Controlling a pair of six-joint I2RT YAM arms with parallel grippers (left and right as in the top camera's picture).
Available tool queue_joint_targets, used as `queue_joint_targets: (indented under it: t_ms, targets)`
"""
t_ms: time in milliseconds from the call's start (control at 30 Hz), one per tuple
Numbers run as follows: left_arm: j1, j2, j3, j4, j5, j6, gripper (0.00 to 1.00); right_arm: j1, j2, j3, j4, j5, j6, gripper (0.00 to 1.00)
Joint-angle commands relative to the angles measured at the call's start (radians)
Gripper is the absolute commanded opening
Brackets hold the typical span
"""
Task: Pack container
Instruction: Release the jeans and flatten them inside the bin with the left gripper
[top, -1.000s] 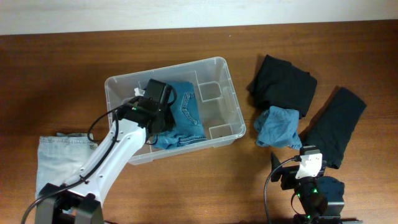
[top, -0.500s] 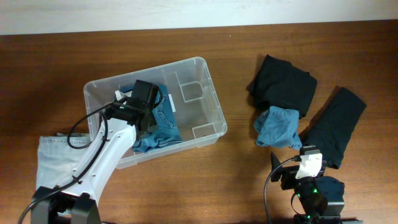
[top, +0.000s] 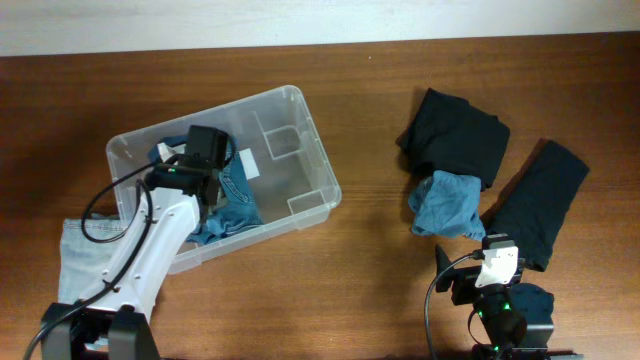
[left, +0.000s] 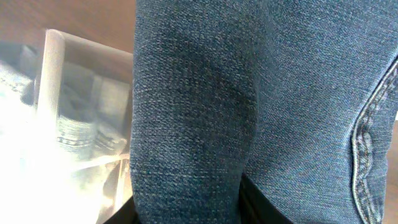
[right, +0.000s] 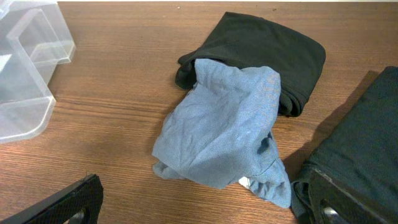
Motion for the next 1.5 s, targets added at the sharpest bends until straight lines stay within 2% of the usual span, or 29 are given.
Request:
queue_joint_targets:
  t_ms: [0,33,67,100,200,300,333,367,433,500,567,667,833,933,1033,1100,1233,1300,1333,1367,1400,1467]
  targets:
    - [0.016,-0.019,-0.010,0.004,-0.082,0.024,0.51,-0.006,-0.005,-0.007,-0.001,-0.006,-0.006,0.98]
    - [0.016,-0.023,-0.004,0.005,-0.079,0.050,0.59,-0.006,-0.005,-0.007,-0.001,-0.006,-0.006,0.98]
    - [0.016,-0.035,0.016,-0.006,-0.061,0.097,0.96,-0.006,-0.005,-0.007,-0.001,-0.006,-0.006,0.98]
    - [0.016,-0.043,0.035,-0.019,-0.052,0.114,0.99,-0.006,-0.005,-0.007,-0.001,-0.006,-0.006,0.98]
    - [0.016,-0.097,0.161,-0.108,-0.044,0.126,0.99,-0.006,-0.005,-0.007,-0.001,-0.006,-0.006,0.98]
    - [0.016,-0.153,0.266,-0.133,-0.021,0.126,0.98,-0.006,-0.005,-0.007,-0.001,-0.006,-0.006,0.98]
    - [0.016,-0.164,0.279,-0.125,0.007,0.127,0.91,-0.006,-0.005,-0.007,-0.001,-0.006,-0.006,0.98]
    - [0.016,-0.179,0.284,-0.106,0.082,0.127,0.72,-0.006,-0.005,-0.007,-0.001,-0.006,-0.006,0.98]
    - [0.016,-0.172,0.280,-0.105,0.146,0.158,0.55,-0.006,-0.005,-0.007,-0.001,-0.006,-0.006,0.98]
    - [0.016,-0.151,0.264,-0.111,0.146,0.180,0.52,-0.006,-0.005,-0.007,-0.001,-0.006,-0.006,0.98]
    - [0.016,-0.099,0.224,-0.103,0.146,0.198,0.40,-0.006,-0.005,-0.007,-0.001,-0.006,-0.006,0.98]
    - [0.016,0.022,0.161,-0.092,0.156,0.197,0.26,-0.006,-0.005,-0.007,-0.001,-0.006,-0.006,0.98]
    - [0.016,0.256,0.141,-0.046,0.178,0.197,0.26,-0.006,-0.005,-0.007,-0.001,-0.006,-0.006,0.98]
    - [0.016,0.346,0.141,-0.004,0.197,0.197,0.34,-0.006,-0.005,-0.007,-0.001,-0.006,-0.006,0.98]
    - [0.016,0.367,0.149,0.001,0.211,0.197,0.34,-0.006,-0.005,-0.007,-0.001,-0.006,-0.006,0.98]
    - [0.016,0.333,0.212,-0.048,0.226,0.213,0.34,-0.006,-0.005,-0.007,-0.001,-0.006,-0.006,0.98]
    - [0.006,0.253,0.368,-0.111,0.312,0.348,0.49,-0.006,-0.005,-0.007,-0.001,-0.006,-0.006,0.98]
    - [-0.005,0.228,0.440,-0.148,0.304,0.391,0.55,-0.006,-0.005,-0.007,-0.001,-0.006,-0.006,0.98]
    - [-0.009,0.215,0.495,-0.187,0.256,0.394,0.62,-0.006,-0.005,-0.007,-0.001,-0.006,-0.006,0.98]
    - [-0.008,0.210,0.520,-0.206,0.238,0.391,0.66,-0.006,-0.005,-0.007,-0.001,-0.006,-0.006,0.98]
    - [0.004,0.202,0.556,-0.245,0.185,0.335,0.71,-0.006,-0.005,-0.007,-0.001,-0.006,-0.006,0.98]
    - [0.049,0.193,0.590,-0.303,0.113,0.244,0.72,-0.006,-0.005,-0.007,-0.001,-0.006,-0.006,0.98]
